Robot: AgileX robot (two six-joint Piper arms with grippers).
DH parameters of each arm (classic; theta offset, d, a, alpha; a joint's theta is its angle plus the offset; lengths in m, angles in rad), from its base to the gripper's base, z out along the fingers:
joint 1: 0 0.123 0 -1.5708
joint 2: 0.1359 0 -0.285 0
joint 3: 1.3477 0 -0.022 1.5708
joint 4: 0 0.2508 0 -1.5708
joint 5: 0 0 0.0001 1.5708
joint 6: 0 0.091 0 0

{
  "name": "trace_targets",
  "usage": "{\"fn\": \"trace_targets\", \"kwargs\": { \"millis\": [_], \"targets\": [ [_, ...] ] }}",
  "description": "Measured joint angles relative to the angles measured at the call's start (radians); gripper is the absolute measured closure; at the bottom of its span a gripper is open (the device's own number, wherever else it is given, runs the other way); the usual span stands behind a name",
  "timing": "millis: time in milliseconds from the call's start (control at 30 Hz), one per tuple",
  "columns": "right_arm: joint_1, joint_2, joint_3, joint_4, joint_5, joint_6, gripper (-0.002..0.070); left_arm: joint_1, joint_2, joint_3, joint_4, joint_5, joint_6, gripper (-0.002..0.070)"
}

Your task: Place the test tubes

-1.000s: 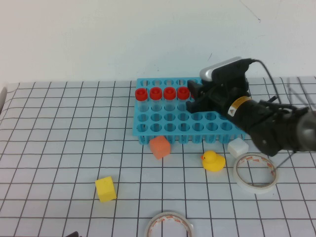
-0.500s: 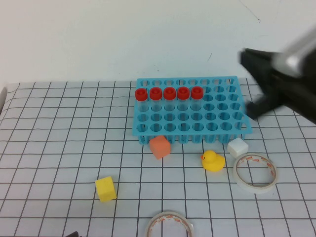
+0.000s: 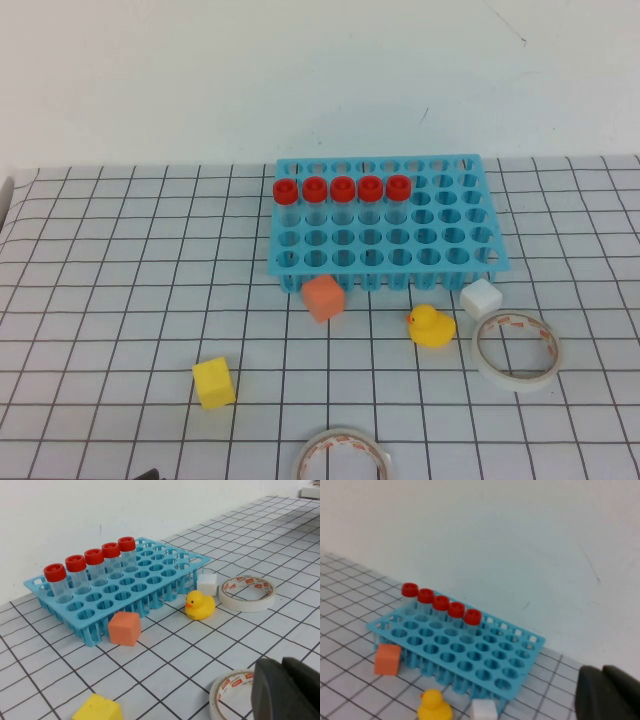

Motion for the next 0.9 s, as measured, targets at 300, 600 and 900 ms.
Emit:
{"fn": "trace_targets", "kwargs": {
  "millis": [300,600,900],
  "targets": [
    [0.000,-0.218,0.039,0.000,0.222,0.002,0.0678,0.000,0.000,0.000,0.000,0.000,0.000,0.0677],
    [-0.034,-0.242,0.129,0.123,0.208,-0.001,0.0678,0.000,0.000,0.000,0.000,0.000,0.000,0.0677],
    [-0.354,-0.394,0.310,0.308,0.172,-0.109,0.0678,0.000,0.000,0.000,0.000,0.000,0.000,0.0677]
  ]
}}
